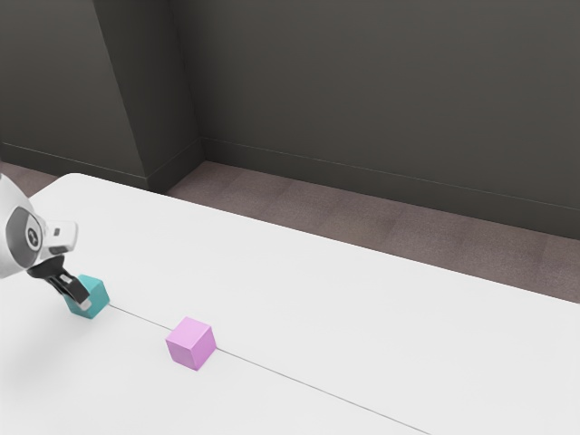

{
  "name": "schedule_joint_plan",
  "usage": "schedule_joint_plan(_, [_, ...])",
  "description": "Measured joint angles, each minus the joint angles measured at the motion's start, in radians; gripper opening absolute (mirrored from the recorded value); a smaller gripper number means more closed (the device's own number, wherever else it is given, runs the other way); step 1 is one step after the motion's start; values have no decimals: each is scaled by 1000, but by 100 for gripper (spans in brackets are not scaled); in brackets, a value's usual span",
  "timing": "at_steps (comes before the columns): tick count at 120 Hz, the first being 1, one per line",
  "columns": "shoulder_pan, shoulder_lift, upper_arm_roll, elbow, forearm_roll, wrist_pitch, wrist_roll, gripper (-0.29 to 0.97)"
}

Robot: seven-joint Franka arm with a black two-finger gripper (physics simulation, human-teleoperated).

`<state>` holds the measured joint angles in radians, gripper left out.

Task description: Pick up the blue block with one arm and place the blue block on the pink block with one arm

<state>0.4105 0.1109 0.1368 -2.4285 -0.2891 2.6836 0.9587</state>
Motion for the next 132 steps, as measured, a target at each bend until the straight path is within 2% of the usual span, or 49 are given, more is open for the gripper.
schedule_joint_plan(12, [0, 24, -17, 20, -39, 1, 29, 60])
schedule_joint_plan(30, [-2, 54, -42, 51, -139, 3, 61, 60])
schedule_joint_plan(47, [0, 57, -45, 55, -180, 12, 85, 58])
schedule_joint_plan(66, [-3, 56, -44, 54, -196, 21, 106, 54])
schedule_joint_plan(109, [-11, 48, -41, 52, -198, 41, 135, 37])
schedule_joint_plan(132, [-39, -29, -34, 32, -190, 49, 141, 34])
